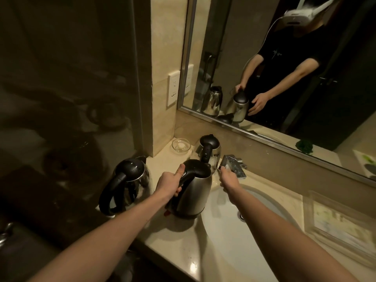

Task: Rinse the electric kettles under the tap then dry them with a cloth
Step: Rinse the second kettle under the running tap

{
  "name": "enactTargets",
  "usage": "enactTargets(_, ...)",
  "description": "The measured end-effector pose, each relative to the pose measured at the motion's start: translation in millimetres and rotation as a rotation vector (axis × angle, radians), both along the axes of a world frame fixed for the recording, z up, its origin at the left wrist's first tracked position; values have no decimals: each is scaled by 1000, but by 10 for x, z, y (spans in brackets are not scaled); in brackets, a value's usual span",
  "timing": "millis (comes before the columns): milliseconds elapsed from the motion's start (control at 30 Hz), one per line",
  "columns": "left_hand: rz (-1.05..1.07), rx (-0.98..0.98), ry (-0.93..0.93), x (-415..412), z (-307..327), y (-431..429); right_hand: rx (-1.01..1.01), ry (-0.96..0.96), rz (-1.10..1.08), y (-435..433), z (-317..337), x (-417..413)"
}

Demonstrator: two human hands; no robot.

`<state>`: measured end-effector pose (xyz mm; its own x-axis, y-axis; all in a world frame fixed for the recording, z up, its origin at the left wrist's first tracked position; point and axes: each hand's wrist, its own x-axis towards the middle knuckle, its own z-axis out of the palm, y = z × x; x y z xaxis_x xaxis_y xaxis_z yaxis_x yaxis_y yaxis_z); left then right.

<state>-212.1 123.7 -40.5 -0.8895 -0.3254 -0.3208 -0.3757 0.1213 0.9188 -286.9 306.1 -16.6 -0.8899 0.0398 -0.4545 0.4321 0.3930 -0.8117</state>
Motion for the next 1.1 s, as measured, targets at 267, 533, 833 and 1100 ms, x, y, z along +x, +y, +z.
enactTargets(267,-40,18,40,161,258,585,-277,-77,-55,488,112,144)
enactTargets(533,-72,128,-17,222,183,1074,-471,-52,-167,1007,137,252)
enactTargets(833,-46,163,-297,42,-42,1546,-446,-74,-239,1310,129,343)
enactTargets(1100,-7,273,-386,-74,-372,1673,-348,-135,-237,1430,-188,169)
